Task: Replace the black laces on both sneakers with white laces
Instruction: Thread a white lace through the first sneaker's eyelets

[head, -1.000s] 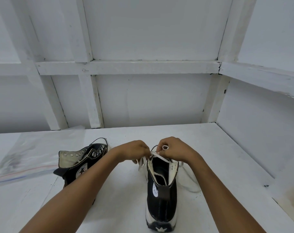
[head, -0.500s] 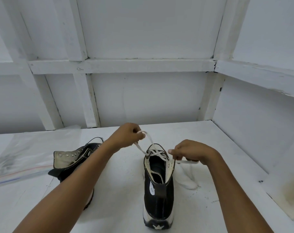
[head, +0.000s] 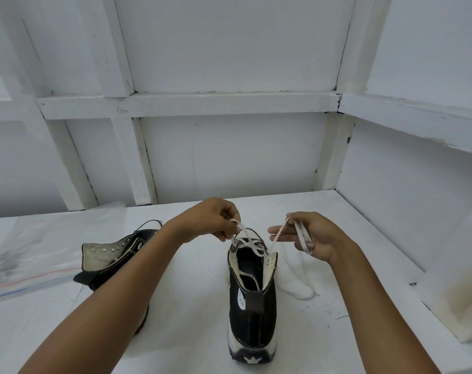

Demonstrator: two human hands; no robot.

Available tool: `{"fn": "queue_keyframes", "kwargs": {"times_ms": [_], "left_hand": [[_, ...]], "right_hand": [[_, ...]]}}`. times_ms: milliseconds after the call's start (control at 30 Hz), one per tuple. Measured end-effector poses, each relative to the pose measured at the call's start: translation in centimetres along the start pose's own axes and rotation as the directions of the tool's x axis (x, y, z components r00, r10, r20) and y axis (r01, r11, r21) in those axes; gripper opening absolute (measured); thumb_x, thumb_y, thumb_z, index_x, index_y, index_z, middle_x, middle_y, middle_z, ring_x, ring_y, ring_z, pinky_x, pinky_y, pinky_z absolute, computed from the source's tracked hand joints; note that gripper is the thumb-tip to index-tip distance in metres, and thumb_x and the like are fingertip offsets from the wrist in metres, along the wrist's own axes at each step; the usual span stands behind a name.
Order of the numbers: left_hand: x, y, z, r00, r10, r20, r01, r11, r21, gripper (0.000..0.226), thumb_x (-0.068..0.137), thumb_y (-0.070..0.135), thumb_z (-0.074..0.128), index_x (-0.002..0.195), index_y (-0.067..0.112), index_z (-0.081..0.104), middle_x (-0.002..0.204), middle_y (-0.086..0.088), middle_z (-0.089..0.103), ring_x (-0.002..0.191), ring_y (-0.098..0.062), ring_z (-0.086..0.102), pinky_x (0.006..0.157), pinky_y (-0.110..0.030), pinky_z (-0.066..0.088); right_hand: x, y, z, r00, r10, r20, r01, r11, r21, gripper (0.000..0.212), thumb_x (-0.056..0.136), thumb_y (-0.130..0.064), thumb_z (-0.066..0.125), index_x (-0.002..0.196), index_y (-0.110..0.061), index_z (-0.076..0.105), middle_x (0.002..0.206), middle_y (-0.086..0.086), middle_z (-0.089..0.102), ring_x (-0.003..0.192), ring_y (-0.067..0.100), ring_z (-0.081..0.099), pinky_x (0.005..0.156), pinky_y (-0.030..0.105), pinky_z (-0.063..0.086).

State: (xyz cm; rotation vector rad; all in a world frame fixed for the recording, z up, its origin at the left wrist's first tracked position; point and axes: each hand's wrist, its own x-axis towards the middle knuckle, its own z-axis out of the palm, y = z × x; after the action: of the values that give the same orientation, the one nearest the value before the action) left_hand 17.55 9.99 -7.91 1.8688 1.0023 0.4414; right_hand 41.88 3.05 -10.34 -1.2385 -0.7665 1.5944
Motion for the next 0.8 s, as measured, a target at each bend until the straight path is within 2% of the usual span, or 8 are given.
{"fn": "queue_keyframes", "kwargs": {"times_ms": [67,133,267,367,433,467,600,800], "left_hand": [[0.0,0.2,-0.3,0.999,0.017,0.036,-0.019,0.998,0.06,0.015,0.083,-0.006,0.067,0.091,0.006,0.066,0.078,-0.007,0.067,0.069,-0.014,0.063,0.063,-0.026,0.054],[0.2,0.5,-0.3,0.999,0.039,0.017,-0.041,0.986,0.161,0.018,0.082,-0.003,0.069,0.09,0.013,0.067,0.078,-0.001,0.067,0.068,-0.012,0.06,0.058,-0.024,0.049],[0.5,0.6,0.3,0.988,0.149,-0.039,-0.107,0.845,0.523,0.019,0.083,0.008,0.067,0.086,0.026,0.064,0.077,0.014,0.062,0.066,-0.006,0.054,0.065,-0.026,0.047],[0.7,0.1,0.7,0.984,0.174,-0.031,-0.13,0.83,0.543,0.006,0.087,0.019,0.067,0.085,0.023,0.064,0.077,0.009,0.062,0.068,-0.008,0.054,0.065,-0.025,0.045],[0.9,-0.2,0.7,0.993,0.117,-0.024,-0.089,0.86,0.502,0.011,0.091,0.029,0.067,0.085,0.019,0.066,0.076,0.008,0.064,0.067,-0.007,0.056,0.062,-0.022,0.047],[0.9,-0.3,0.6,0.997,0.073,-0.011,-0.059,0.887,0.458,0.018,0.092,0.033,0.066,0.086,0.017,0.066,0.076,0.008,0.065,0.067,-0.006,0.059,0.06,-0.022,0.05],[0.9,-0.6,0.4,0.999,-0.024,0.029,0.015,0.959,0.282,0.029,0.095,0.038,0.063,0.082,0.012,0.063,0.081,0.0,0.071,0.071,-0.009,0.068,0.061,-0.024,0.055],[0.6,-1.0,0.5,0.994,-0.066,0.087,0.054,0.989,0.14,0.008,0.096,0.015,0.058,0.092,0.012,0.064,0.087,-0.003,0.07,0.076,-0.014,0.067,0.068,-0.03,0.055]], "right_hand": [[0.2,-0.1,-0.1,1.0,0.011,0.001,-0.011,0.999,0.038,0.03,0.099,-0.019,0.048,0.069,-0.013,0.046,0.065,0.013,0.064,0.056,0.024,0.066,0.026,0.016,0.021],[0.3,-0.1,0.1,0.999,0.035,-0.037,-0.04,0.99,-0.135,0.029,0.098,-0.027,0.053,0.073,-0.016,0.043,0.052,0.001,0.046,0.041,0.011,0.045,0.029,0.015,0.018],[0.1,0.6,0.9,0.996,0.042,-0.076,-0.082,0.764,-0.64,0.024,0.091,-0.038,0.065,0.085,-0.016,0.06,0.056,-0.006,0.044,0.043,0.006,0.027,0.04,0.018,0.016],[-0.4,0.6,1.1,0.994,0.108,0.014,-0.057,0.626,-0.778,0.023,0.091,-0.034,0.065,0.079,-0.014,0.066,0.061,-0.006,0.049,0.046,0.008,0.027,0.043,0.021,0.016],[-0.5,0.5,1.0,0.991,0.123,0.054,-0.028,0.586,-0.81,0.021,0.092,-0.025,0.062,0.089,-0.006,0.069,0.062,-0.004,0.049,0.046,0.008,0.028,0.043,0.021,0.017],[-0.5,0.4,0.9,0.991,0.116,0.071,-0.01,0.585,-0.811,0.019,0.092,-0.021,0.061,0.092,-0.004,0.07,0.06,-0.004,0.05,0.046,0.008,0.03,0.043,0.021,0.018],[0.0,0.5,0.2,0.996,0.049,0.077,0.021,0.7,-0.714,0.026,0.096,-0.021,0.06,0.073,-0.01,0.062,0.061,0.005,0.055,0.044,0.009,0.041,0.039,0.019,0.026],[0.2,0.8,0.2,0.997,0.035,0.063,-0.001,0.883,-0.469,0.026,0.1,-0.013,0.049,0.079,-0.003,0.06,0.101,0.022,0.072,0.067,0.015,0.068,0.035,0.017,0.033]]}}
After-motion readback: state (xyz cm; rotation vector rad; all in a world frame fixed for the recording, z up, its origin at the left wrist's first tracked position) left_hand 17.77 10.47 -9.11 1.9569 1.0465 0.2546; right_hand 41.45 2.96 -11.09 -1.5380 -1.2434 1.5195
